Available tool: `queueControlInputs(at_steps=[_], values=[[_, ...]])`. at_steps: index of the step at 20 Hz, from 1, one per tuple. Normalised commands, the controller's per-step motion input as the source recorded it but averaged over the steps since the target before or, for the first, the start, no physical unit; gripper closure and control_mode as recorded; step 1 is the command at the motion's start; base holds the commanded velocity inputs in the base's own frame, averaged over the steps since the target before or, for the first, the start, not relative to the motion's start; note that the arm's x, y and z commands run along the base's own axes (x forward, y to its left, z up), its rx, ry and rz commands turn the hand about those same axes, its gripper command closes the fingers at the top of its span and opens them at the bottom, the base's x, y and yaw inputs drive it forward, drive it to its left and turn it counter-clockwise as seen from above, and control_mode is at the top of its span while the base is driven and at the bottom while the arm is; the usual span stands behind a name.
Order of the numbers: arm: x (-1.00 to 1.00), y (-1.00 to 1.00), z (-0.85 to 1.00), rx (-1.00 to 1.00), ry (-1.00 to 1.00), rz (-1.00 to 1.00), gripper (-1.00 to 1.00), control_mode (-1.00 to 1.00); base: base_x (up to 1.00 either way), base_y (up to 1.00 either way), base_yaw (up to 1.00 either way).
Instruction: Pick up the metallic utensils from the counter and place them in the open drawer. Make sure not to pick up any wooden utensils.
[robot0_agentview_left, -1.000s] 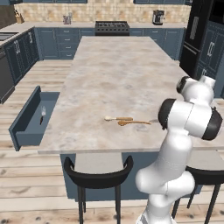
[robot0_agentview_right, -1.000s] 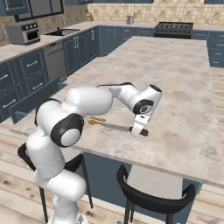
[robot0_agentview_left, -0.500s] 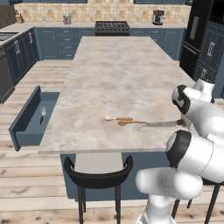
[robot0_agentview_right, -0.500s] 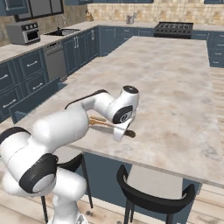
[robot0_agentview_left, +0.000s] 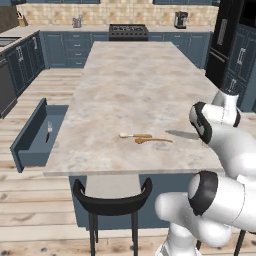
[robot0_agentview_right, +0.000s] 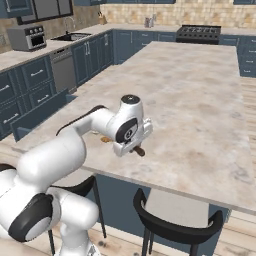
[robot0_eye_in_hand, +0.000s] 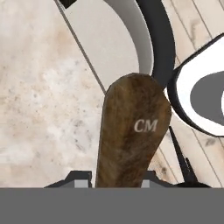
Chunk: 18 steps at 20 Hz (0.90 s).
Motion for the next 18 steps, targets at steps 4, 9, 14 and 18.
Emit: queueControlInputs(at_steps=[4, 9, 14, 18], values=[[0.13, 0.13, 0.09, 0.0, -0.05, -0.68, 1.0, -1.0, 0.0, 0.0, 0.0], [-0.03, 0.0, 0.0, 0.09, -0.04, -0.71, 1.0, -1.0, 0.0, 0.0, 0.0], [-0.06, 0.15, 0.05, 0.14, -0.19, -0.69, 1.0, -1.0, 0.0, 0.0, 0.0], [-0.02, 0.53, 0.04, 0.02, -0.29, -0.46, 1.0, -1.0, 0.0, 0.0, 0.0]])
